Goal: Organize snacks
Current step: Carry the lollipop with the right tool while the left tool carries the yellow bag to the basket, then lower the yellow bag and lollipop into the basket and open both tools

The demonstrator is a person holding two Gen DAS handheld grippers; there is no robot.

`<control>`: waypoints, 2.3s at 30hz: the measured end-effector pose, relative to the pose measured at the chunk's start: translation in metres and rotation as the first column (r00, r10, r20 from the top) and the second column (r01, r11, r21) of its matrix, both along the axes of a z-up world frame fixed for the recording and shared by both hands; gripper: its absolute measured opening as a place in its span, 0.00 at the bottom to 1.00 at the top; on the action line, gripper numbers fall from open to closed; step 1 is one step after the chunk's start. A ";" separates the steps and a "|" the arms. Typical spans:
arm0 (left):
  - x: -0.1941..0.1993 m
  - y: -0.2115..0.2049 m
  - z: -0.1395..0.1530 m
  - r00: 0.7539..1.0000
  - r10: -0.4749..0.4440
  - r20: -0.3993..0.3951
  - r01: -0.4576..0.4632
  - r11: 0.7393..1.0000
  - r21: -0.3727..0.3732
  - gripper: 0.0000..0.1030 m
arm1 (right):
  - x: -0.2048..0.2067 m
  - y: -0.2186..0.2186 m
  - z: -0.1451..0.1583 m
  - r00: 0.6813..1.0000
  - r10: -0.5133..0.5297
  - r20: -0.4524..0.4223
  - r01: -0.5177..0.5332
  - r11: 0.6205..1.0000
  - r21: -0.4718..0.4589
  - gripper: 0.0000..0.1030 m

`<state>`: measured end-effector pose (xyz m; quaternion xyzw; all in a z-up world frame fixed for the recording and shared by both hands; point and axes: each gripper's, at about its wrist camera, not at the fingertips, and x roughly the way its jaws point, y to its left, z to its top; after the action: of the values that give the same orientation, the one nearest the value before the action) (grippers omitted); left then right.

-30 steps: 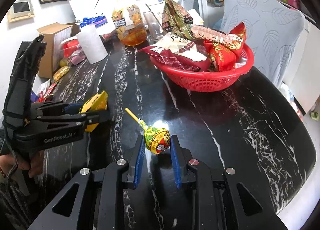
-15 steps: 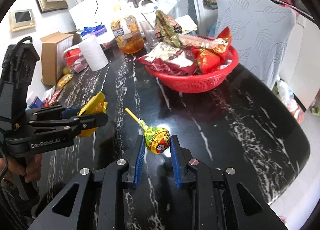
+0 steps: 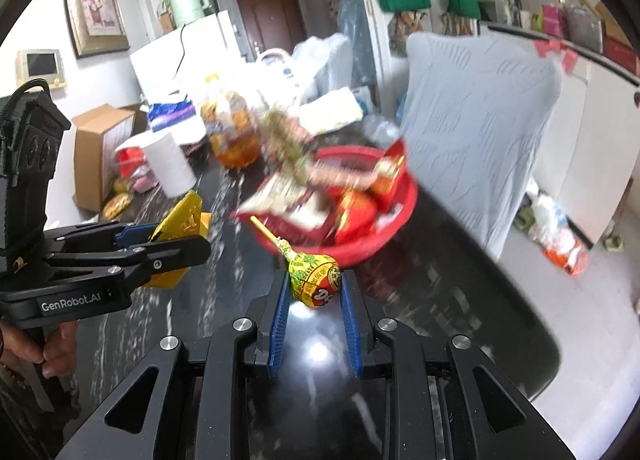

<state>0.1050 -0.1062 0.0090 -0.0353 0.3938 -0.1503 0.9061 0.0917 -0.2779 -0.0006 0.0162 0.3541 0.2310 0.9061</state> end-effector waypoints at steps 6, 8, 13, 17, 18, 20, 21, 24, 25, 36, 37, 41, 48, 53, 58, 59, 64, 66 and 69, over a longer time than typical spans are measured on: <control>0.027 -0.016 0.004 0.999 -0.036 -0.005 0.036 0.999 -0.007 0.39 | 0.022 -0.014 0.021 0.998 -0.037 0.055 0.039 0.999 -0.023 0.24; 0.035 -0.019 0.001 0.999 -0.044 -0.016 0.044 0.999 -0.012 0.39 | 0.029 -0.017 0.024 0.997 -0.045 0.068 0.047 0.999 -0.026 0.24; 0.056 -0.031 -0.004 0.997 -0.067 -0.033 0.067 0.998 0.006 0.39 | 0.047 -0.024 0.024 0.996 -0.063 0.068 0.066 0.997 -0.035 0.24; 0.071 -0.042 -0.013 0.995 -0.087 -0.050 0.088 0.995 0.034 0.39 | 0.061 -0.029 0.019 0.995 -0.083 0.049 0.085 0.996 -0.032 0.24; 0.075 -0.044 -0.017 0.995 -0.087 -0.057 0.089 0.995 0.042 0.39 | 0.065 -0.032 0.017 0.995 -0.086 0.042 0.087 0.996 -0.029 0.24; 0.082 -0.048 -0.024 0.994 -0.090 -0.065 0.094 0.994 0.056 0.39 | 0.073 -0.034 0.013 0.995 -0.094 0.028 0.095 0.995 -0.023 0.24; 0.083 -0.049 -0.026 0.993 -0.091 -0.068 0.096 0.994 0.060 0.39 | 0.074 -0.035 0.011 0.995 -0.098 0.024 0.098 0.995 -0.023 0.24; 0.087 -0.053 -0.038 0.989 -0.116 -0.092 0.122 0.990 0.071 0.39 | 0.082 -0.037 0.007 0.994 -0.105 0.010 0.105 0.994 -0.023 0.24; 0.087 -0.054 -0.041 0.988 -0.118 -0.095 0.125 0.989 0.074 0.39 | 0.084 -0.037 0.005 0.994 -0.105 0.007 0.105 0.994 -0.023 0.24; 0.082 -0.058 -0.037 0.994 -0.101 -0.050 0.106 0.987 0.118 0.41 | 0.086 -0.031 -0.004 0.996 -0.090 -0.026 0.090 0.996 -0.020 0.24; 0.080 -0.058 -0.035 0.995 -0.097 -0.037 0.101 0.987 0.125 0.41 | 0.086 -0.031 -0.004 0.996 -0.090 -0.026 0.090 0.996 -0.018 0.24; 0.082 -0.058 -0.031 0.996 -0.081 -0.029 0.084 0.987 0.135 0.41 | 0.084 -0.033 -0.003 0.996 -0.091 -0.023 0.091 0.996 -0.015 0.24; 0.086 -0.059 -0.034 0.995 -0.087 -0.037 0.091 0.989 0.113 0.42 | 0.085 -0.034 -0.005 0.995 -0.094 -0.036 0.094 0.996 -0.003 0.24; 0.086 -0.052 -0.032 0.997 -0.069 -0.020 0.070 0.995 0.065 0.95 | 0.086 -0.036 -0.006 0.995 -0.093 -0.044 0.093 0.996 0.005 0.24; 0.089 -0.050 -0.030 0.998 -0.052 -0.024 0.054 0.995 0.079 0.95 | 0.086 -0.038 -0.006 0.994 -0.100 -0.041 0.101 0.995 0.009 0.24; 0.088 -0.050 -0.029 0.998 -0.051 -0.022 0.052 0.995 0.080 0.95 | 0.086 -0.038 -0.006 0.994 -0.102 -0.041 0.103 0.995 0.008 0.24; 0.077 -0.049 -0.017 0.999 -0.048 0.024 0.045 0.994 0.103 0.95 | 0.086 -0.038 -0.005 0.994 -0.103 -0.040 0.103 0.995 0.011 0.24; 0.072 -0.048 -0.011 0.998 -0.042 0.045 0.037 0.993 0.115 0.95 | 0.085 -0.037 -0.003 0.995 -0.097 -0.036 0.098 0.995 0.019 0.24; 0.065 -0.041 -0.003 0.997 -0.010 0.071 0.002 0.993 0.116 0.95 | 0.085 -0.034 0.000 0.996 -0.079 -0.029 0.080 0.996 0.034 0.24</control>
<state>0.1697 -0.1473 0.0064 0.0239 0.3692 -0.1310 0.9198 0.1769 -0.3119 -0.0009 0.0494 0.3614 0.2006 0.9092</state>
